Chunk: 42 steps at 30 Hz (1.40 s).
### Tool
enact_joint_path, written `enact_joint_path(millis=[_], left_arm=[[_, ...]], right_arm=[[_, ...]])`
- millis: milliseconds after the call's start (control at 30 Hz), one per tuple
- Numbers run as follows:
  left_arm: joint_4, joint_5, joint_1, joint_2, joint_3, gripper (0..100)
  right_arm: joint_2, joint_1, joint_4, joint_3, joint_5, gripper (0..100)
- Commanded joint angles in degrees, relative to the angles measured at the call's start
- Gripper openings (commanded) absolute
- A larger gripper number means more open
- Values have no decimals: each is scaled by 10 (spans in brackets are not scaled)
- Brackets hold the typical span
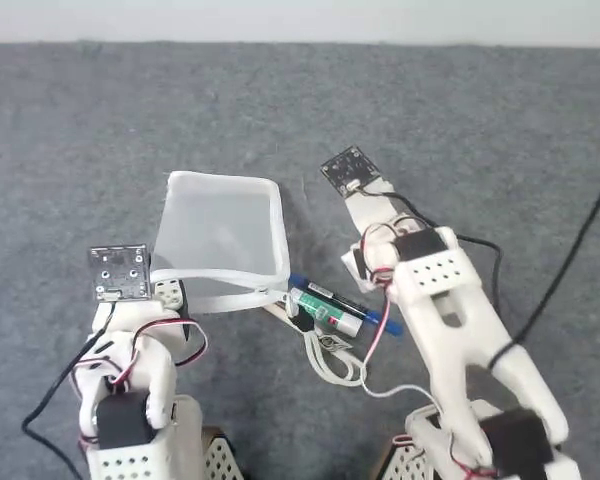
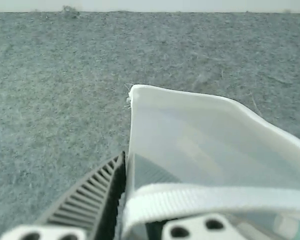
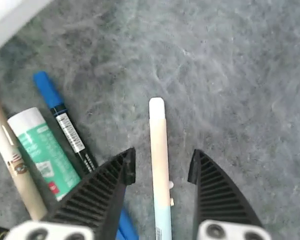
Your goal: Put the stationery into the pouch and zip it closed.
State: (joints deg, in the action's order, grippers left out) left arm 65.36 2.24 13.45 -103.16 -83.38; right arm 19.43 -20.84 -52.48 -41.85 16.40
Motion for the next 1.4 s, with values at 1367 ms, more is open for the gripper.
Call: enact_joint_path(millis=[1367], left_arm=[[4,-4,3,-11,29,11]], right_arm=[[-299,26,15,196,68,8]])
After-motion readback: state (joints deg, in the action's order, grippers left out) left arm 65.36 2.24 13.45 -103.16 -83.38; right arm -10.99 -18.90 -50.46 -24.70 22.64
